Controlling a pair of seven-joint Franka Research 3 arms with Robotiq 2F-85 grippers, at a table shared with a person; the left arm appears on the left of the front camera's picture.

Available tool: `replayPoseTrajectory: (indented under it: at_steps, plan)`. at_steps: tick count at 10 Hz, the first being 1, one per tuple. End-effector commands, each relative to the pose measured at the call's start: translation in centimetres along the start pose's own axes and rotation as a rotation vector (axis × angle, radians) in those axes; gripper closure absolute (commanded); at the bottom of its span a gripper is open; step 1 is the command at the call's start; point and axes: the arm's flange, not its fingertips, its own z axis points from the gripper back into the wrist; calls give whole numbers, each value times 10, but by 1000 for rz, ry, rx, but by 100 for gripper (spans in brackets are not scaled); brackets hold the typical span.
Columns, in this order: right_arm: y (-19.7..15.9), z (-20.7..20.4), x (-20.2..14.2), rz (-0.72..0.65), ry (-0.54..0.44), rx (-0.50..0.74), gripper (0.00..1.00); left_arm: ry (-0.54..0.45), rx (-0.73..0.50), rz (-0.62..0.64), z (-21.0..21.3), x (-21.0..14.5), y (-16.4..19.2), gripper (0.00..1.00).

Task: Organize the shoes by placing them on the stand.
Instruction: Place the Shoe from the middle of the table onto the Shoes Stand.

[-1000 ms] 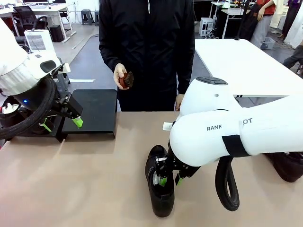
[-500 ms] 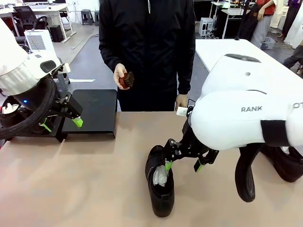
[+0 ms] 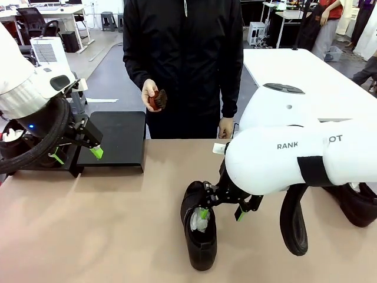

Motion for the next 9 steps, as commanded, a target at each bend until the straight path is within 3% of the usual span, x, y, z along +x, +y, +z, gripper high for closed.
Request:
replayPoseTrajectory:
  at_steps: [1, 2, 3, 5, 6, 8, 9]
  plan:
    - [6, 2, 2, -12, -19, -1, 0, -13, 2, -11, -2, -1, 3, 0]
    - [0, 0, 0, 0, 0, 0, 0, -13, 2, -11, -2, -1, 3, 0]
    - [-25, 22, -11, -71, -129, -13, 0, 0, 0, 0, 0, 0, 0, 0]
    - [-124, 66, -5, -216, -129, -40, 0, 39, -51, -115, -35, -17, -71, 0]
    - [-157, 77, -6, -288, -131, -19, 0, 49, -90, -160, -51, -29, -114, 0]
    - [-191, 83, -3, -374, -151, 63, 0, 168, -141, -133, -103, -44, -194, 0]
    - [-203, 85, 0, -388, -147, 91, 0, 181, -147, -125, -122, -44, -225, 0]
